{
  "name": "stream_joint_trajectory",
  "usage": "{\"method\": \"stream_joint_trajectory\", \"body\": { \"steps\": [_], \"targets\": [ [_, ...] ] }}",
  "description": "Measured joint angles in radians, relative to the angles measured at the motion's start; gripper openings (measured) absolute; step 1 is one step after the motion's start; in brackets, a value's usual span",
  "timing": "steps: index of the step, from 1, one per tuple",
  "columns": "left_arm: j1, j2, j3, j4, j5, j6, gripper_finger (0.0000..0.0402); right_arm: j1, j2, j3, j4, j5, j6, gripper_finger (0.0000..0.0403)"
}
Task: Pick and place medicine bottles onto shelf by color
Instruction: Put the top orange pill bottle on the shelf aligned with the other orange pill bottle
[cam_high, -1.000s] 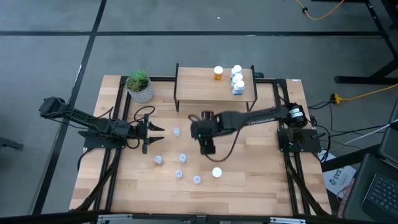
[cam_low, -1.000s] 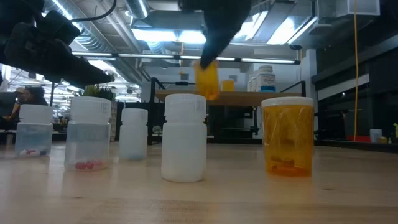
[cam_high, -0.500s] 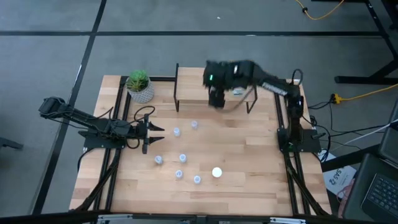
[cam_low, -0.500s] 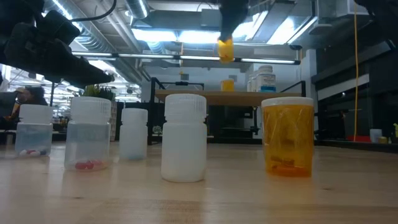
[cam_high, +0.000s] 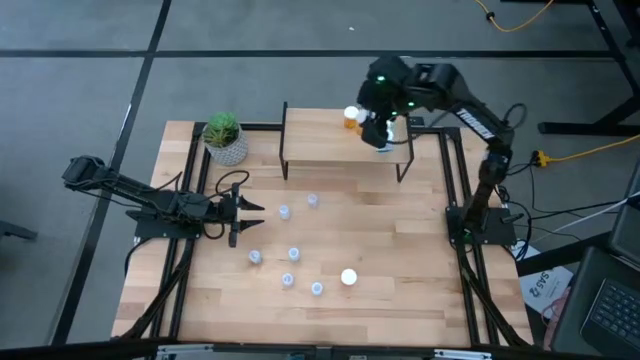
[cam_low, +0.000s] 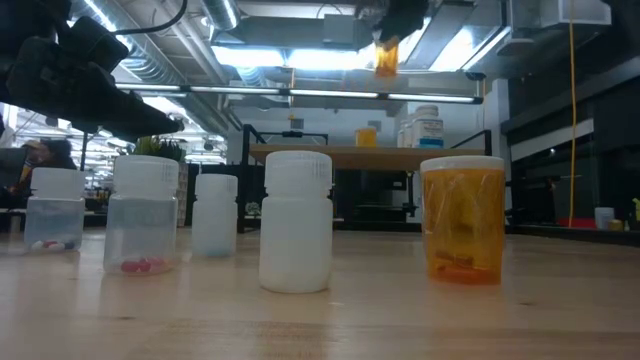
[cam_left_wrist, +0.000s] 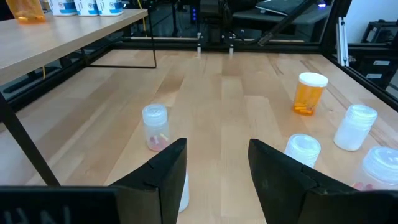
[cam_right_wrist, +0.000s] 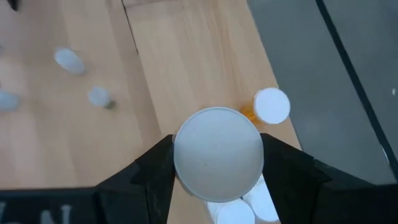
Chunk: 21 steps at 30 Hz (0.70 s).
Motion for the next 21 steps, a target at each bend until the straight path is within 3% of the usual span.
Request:
{"method": "stream_joint_trajectory", "body": {
  "steps": [8,12,21],
  "targets": [
    [0.000,0.000,0.000,0.000,0.000,0.000,0.0165,0.021,-0.061,-0.010,-0.027,0.000,0.023,0.0207],
    [0.000,0.000,0.000,0.000,0.000,0.000,0.0165,0.037,-0.090,-0.135,-0.018,-0.001,0.019,0.0207],
    [0.000,0.000,0.000,0.000,0.000,-0.008,0.0165,0.025,-0.256,-0.565,0.512,-0.028,-0.135,0.0207]
  ]
}}
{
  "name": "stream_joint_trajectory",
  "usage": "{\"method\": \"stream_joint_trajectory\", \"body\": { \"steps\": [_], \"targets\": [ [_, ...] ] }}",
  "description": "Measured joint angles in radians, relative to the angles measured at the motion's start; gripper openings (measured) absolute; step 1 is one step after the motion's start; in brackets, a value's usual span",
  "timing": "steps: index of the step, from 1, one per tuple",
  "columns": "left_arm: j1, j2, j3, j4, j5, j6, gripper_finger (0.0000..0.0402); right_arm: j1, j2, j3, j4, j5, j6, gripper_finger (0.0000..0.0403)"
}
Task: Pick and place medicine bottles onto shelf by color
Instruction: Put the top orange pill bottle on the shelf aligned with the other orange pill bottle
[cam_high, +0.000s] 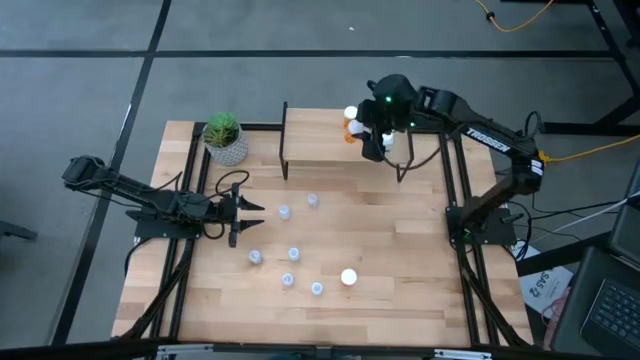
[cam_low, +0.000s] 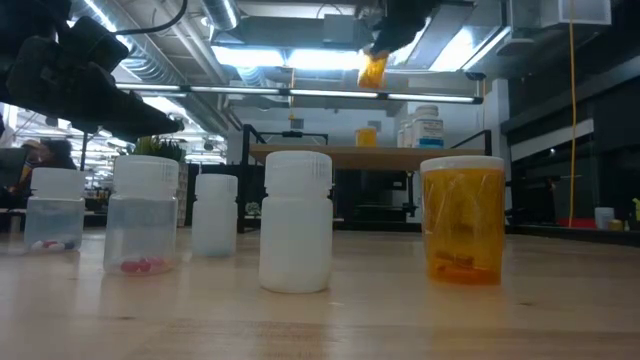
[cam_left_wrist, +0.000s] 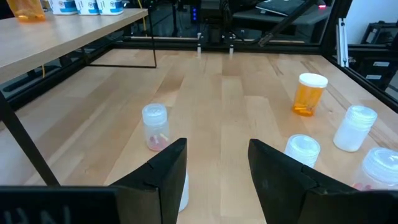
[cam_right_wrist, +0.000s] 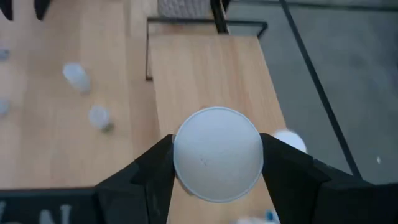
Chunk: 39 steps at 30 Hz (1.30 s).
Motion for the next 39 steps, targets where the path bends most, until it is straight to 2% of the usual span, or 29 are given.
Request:
{"method": "stream_joint_trajectory", "body": {
  "steps": [4,7,13,19,28,32,39],
  "targets": [
    [0.000,0.000,0.000,0.000,0.000,0.000,0.0165,-0.029,-0.022,-0.159,0.108,0.006,-0.003,0.0207],
    [0.000,0.000,0.000,0.000,0.000,0.000,0.0165,-0.045,-0.020,-0.215,0.169,0.022,-0.003,0.0207],
    [0.000,0.000,0.000,0.000,0.000,0.000,0.0165,-0.063,0.040,-0.209,0.187,0.093,0.005,0.0207],
    [0.000,0.000,0.000,0.000,0.000,0.000,0.0165,-0.060,0.107,-0.206,0.185,0.089,0.004,0.0207],
    [0.000,0.000,0.000,0.000,0.000,0.000,0.0165,-0.096,0.116,-0.206,0.190,0.084,0.033,0.0208],
    [0.000,0.000,0.000,0.000,0.000,0.000,0.0165,-0.105,0.116,-0.206,0.189,0.036,0.054,0.0223],
    [0.000,0.000,0.000,0.000,0.000,0.000,0.0165,-0.104,0.116,-0.206,0.195,0.028,0.054,0.0255]
  ]
}}
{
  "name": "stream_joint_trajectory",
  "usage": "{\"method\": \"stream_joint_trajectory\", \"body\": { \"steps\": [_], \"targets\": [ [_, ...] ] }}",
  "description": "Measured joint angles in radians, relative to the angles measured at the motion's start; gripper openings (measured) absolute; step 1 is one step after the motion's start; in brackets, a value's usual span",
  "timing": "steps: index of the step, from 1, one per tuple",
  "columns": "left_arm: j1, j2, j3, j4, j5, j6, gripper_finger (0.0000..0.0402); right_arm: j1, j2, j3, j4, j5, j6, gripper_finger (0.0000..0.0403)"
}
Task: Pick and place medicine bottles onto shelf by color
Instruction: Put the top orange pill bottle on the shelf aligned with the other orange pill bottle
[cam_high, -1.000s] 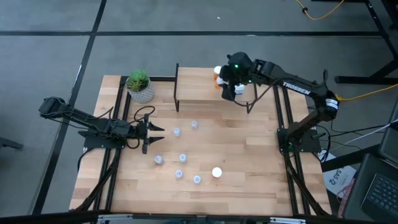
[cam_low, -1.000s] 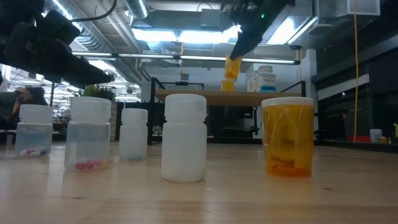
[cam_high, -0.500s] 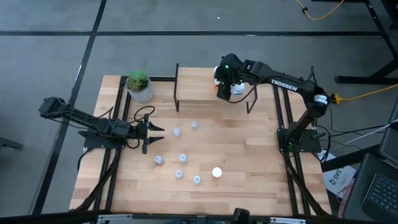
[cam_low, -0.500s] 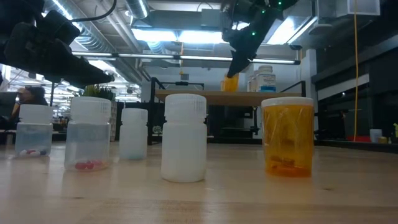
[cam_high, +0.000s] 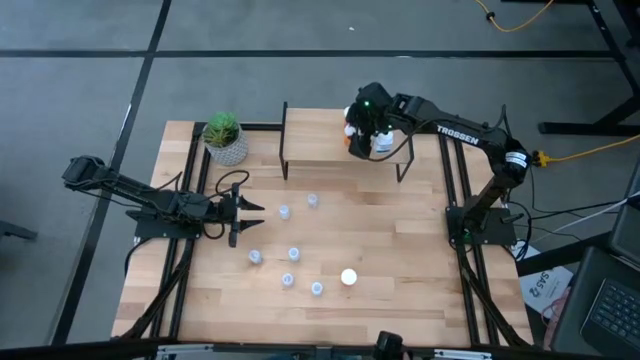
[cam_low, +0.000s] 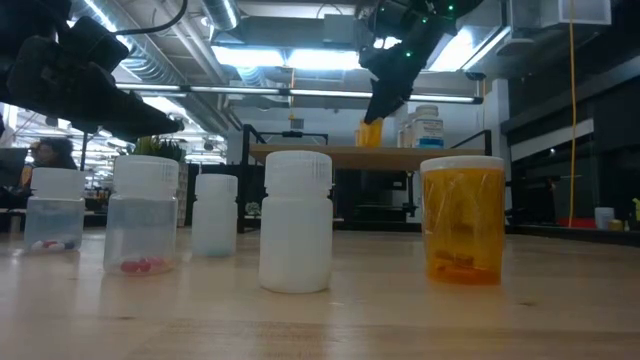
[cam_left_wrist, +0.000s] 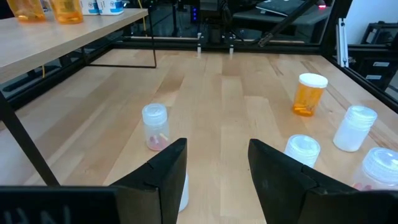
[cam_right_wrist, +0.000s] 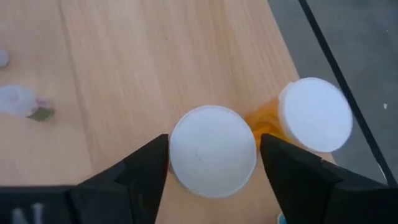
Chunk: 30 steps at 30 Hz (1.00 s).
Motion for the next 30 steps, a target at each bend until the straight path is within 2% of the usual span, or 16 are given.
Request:
{"method": "stream_joint_trajectory", "body": {
  "steps": [2,6,13,16,22,30],
  "targets": [
    [0.000,0.000,0.000,0.000,0.000,0.000,0.0165,0.000,0.000,0.000,0.008,0.004,0.000,0.0256],
    [0.000,0.000,0.000,0.000,0.000,0.000,0.0165,0.000,0.000,0.017,0.003,0.075,0.000,0.0258],
    [0.000,0.000,0.000,0.000,0.000,0.000,0.0165,0.023,-0.001,0.152,-0.056,0.022,0.022,0.0258],
    [0.000,0.000,0.000,0.000,0.000,0.000,0.0165,0.041,-0.001,0.235,-0.157,0.022,0.025,0.0259],
    [0.000,0.000,0.000,0.000,0.000,0.003,0.0165,0.055,-0.003,0.280,-0.355,0.183,0.086,0.0259],
    [0.000,0.000,0.000,0.000,0.000,0.006,0.0165,0.056,0.000,0.154,-0.272,0.357,0.136,0.0259]
  ]
}}
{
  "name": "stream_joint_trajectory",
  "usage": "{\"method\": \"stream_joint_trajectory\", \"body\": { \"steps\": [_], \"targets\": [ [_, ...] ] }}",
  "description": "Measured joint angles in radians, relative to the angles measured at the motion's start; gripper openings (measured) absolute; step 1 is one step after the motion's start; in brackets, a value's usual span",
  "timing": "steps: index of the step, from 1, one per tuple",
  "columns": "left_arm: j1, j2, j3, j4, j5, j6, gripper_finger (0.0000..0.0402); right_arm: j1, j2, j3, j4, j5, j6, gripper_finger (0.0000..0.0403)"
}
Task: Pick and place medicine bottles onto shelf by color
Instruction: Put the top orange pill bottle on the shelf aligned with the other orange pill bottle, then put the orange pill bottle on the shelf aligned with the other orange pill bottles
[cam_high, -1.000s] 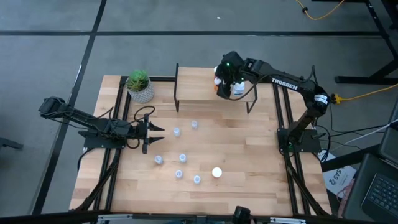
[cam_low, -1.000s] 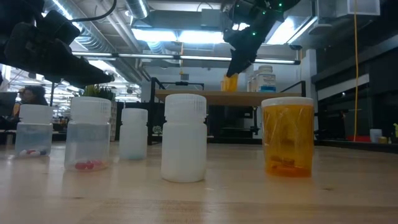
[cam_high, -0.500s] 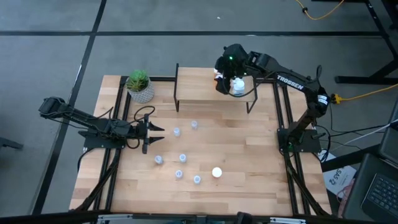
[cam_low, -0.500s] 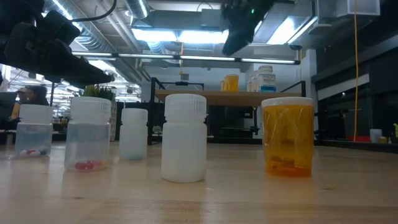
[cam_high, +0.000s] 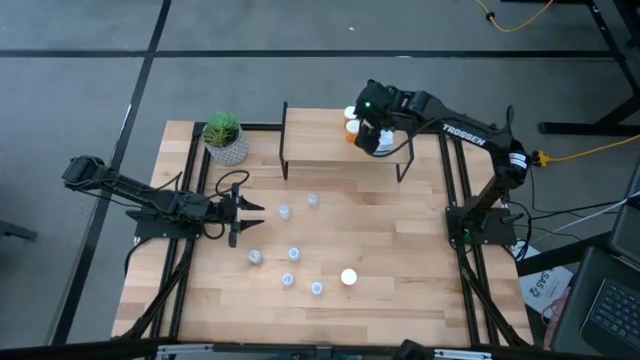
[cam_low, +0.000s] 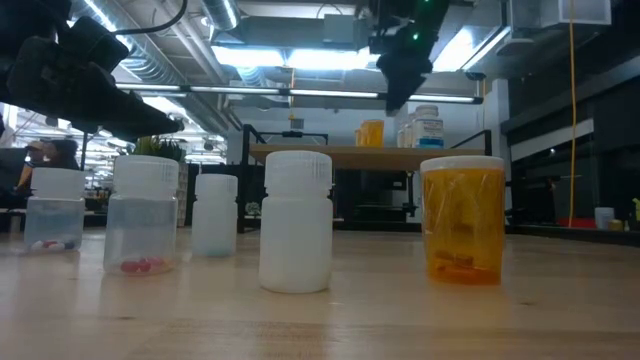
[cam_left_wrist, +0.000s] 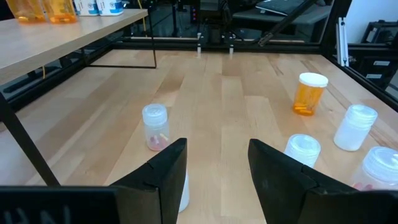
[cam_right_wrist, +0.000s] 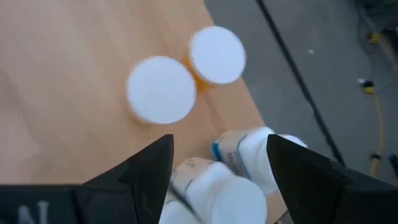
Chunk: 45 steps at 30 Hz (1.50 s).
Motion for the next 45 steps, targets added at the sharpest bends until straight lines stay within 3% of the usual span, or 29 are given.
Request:
{"method": "stream_joint_trajectory", "body": {
  "steps": [30,36,40,45],
  "targets": [
    [0.000,0.000,0.000,0.000,0.000,-0.002,0.0165,0.001,0.035,-0.031,0.059,0.065,-0.058,0.0259],
    [0.000,0.000,0.000,0.000,0.000,-0.002,0.0165,0.028,0.033,0.062,0.036,0.082,-0.077,0.0259],
    [0.000,0.000,0.000,0.000,0.000,-0.006,0.0165,0.084,0.032,0.180,-0.053,-0.061,-0.033,0.0259],
    [0.000,0.000,0.000,0.000,0.000,-0.006,0.0165,0.165,0.028,0.274,-0.223,-0.496,0.045,0.0259]
  ]
}}
